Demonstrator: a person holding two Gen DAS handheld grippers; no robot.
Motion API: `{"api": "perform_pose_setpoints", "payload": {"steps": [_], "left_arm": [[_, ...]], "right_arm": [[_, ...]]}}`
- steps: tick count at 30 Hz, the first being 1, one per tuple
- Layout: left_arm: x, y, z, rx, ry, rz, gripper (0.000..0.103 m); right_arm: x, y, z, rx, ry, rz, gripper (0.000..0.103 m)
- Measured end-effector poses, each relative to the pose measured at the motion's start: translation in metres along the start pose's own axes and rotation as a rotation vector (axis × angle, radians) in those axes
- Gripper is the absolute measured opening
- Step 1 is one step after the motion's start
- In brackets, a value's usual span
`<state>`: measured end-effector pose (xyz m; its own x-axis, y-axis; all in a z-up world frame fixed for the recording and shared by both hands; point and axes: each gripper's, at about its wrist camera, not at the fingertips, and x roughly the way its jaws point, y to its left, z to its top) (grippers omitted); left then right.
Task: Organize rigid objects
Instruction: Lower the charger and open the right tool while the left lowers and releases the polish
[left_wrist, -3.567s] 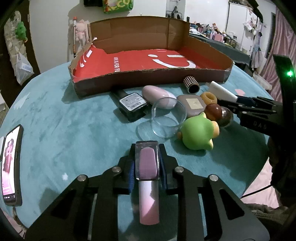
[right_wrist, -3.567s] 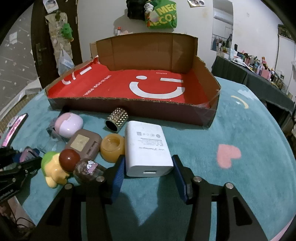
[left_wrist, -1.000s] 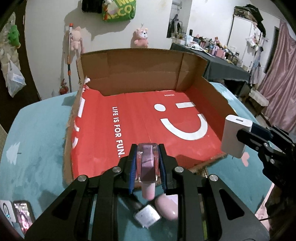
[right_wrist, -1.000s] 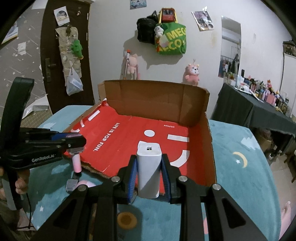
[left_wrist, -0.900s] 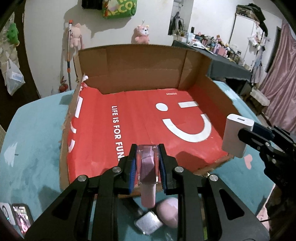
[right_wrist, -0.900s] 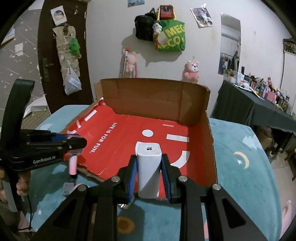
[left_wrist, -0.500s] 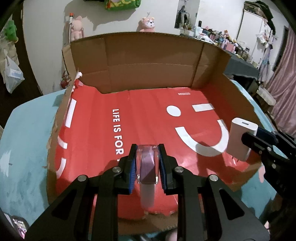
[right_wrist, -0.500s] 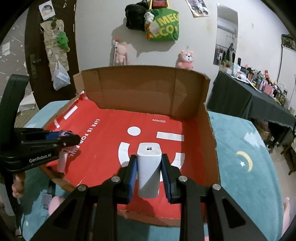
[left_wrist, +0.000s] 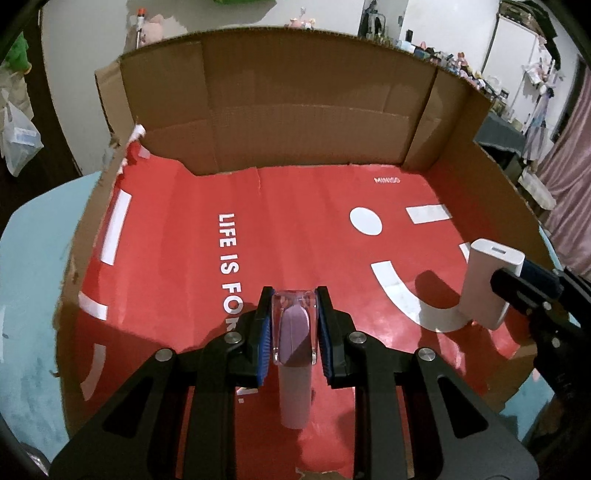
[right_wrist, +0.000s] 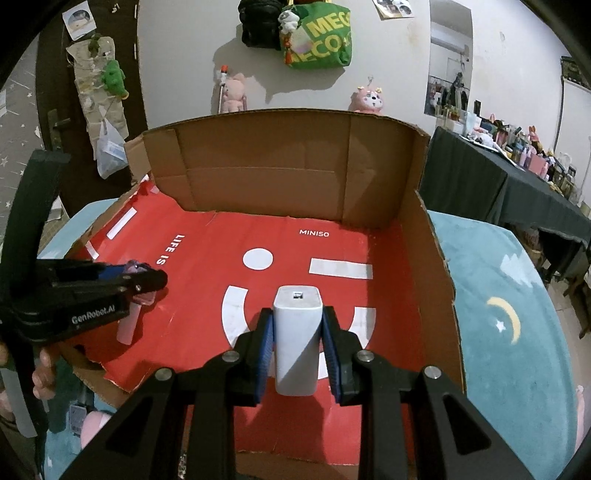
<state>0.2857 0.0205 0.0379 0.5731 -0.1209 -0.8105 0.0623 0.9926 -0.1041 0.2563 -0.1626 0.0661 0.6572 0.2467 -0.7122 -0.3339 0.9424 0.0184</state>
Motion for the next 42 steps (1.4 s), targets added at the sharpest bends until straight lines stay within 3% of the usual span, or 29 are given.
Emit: {"api": "perform_pose_setpoints", "payload": {"steps": [7,30,38,41,42], "left_arm": [[0.015,0.005,0.000,-0.021,0.036,-0.006,0.020],[0.014,0.005,-0.001,-0.022,0.034,0.025,0.020],[0.004,0.002,-0.001,-0.010,0.009,0.048,0.022],[-0.003,0.001,-0.002,-0.005,-0.006,0.049,0.029],[-0.005,0.001,-0.002,-0.003,-0.011,0.050,0.042]], "right_arm": [[0.007,-0.003,0.003,0.023,0.000,0.005,0.028],[0.012,-0.006,0.010,0.048,-0.010,-0.010,0.028],[0.003,-0.004,0.009,0.032,-0.032,-0.026,0.044],[0.000,-0.004,0.008,0.031,-0.034,-0.024,0.045],[-0.001,-0.004,0.008,0.032,-0.035,-0.023,0.047]]}}
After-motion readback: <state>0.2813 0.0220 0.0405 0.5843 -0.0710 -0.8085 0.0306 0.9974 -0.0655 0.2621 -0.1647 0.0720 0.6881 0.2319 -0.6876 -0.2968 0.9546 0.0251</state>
